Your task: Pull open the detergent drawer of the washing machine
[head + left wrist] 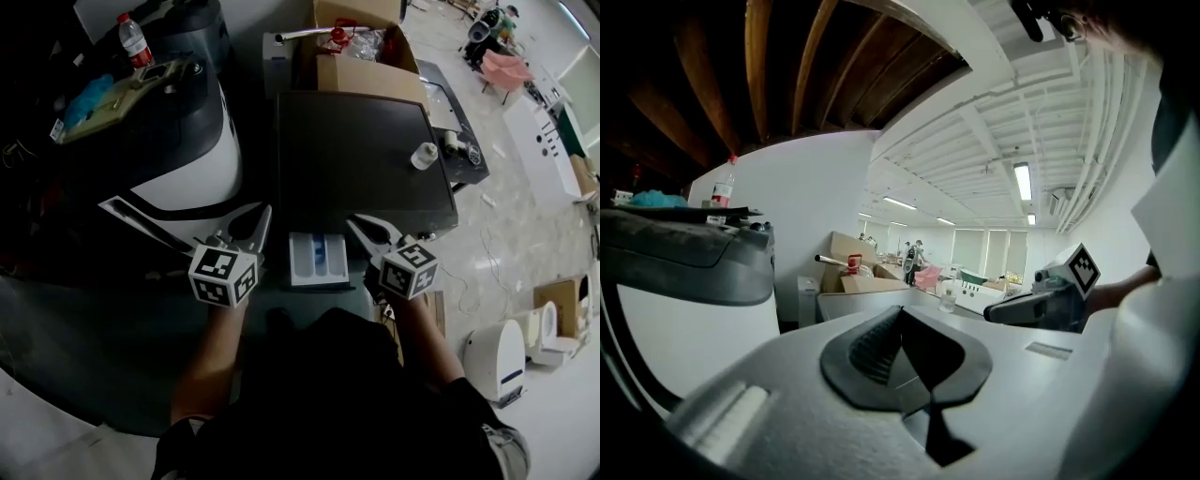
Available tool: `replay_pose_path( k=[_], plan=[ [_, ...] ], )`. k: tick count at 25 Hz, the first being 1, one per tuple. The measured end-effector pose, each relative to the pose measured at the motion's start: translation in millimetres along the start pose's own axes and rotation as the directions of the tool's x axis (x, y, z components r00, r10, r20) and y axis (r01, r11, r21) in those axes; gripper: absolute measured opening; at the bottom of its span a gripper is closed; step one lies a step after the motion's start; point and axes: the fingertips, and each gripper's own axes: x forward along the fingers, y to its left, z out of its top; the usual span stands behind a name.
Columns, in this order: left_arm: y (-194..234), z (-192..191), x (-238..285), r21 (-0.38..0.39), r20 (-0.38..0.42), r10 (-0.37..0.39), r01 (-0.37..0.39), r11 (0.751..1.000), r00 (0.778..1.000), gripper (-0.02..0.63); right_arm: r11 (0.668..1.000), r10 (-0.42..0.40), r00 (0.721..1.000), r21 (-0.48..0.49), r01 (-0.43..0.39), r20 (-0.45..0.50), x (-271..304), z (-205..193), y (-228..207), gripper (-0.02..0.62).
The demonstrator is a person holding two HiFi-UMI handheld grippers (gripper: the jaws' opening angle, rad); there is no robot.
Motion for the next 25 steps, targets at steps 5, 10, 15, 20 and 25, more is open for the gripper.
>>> replay_pose_path(
  k=[5, 10, 15, 20, 25],
  plan=[
    [6.4, 16.8, 11.7, 0.01, 0.033, 0.012, -0.012, 1.0, 0.999, 0.011, 0.999, 0.034, 0.991, -0.035, -0.03, 0.131, 2.2, 48.3, -5.9, 0.003],
    [12.3, 25.7, 20.4, 0.01, 0.035, 0.055, -0.056, 0.998, 0.998, 0.011, 0.991, 0.07, 0.989, -0.124, -0.054, 0.131, 1.7, 60.7, -10.0, 0.002],
    [10.2, 29.9, 30.8, 0.004, 0.044, 0.083, -0.083, 0.997, 0.996, 0.011, 0.982, 0.083, 0.989, -0.177, -0.06, 0.125, -0.7, 59.0, -15.5, 0.002],
    [2.9, 22.4, 40.5, 0.0, 0.023, 0.087, -0.087, 0.996, 0.996, 0.011, 0.981, 0.088, 0.991, -0.181, -0.068, 0.104, -6.1, 50.7, -23.3, 0.002],
    [-1.7, 17.7, 48.9, 0.006, 0.004, 0.09, -0.09, 0.996, 0.996, 0.011, 0.986, 0.079, 0.99, -0.157, -0.061, 0.114, -11.9, 50.7, -36.0, 0.002]
  ],
)
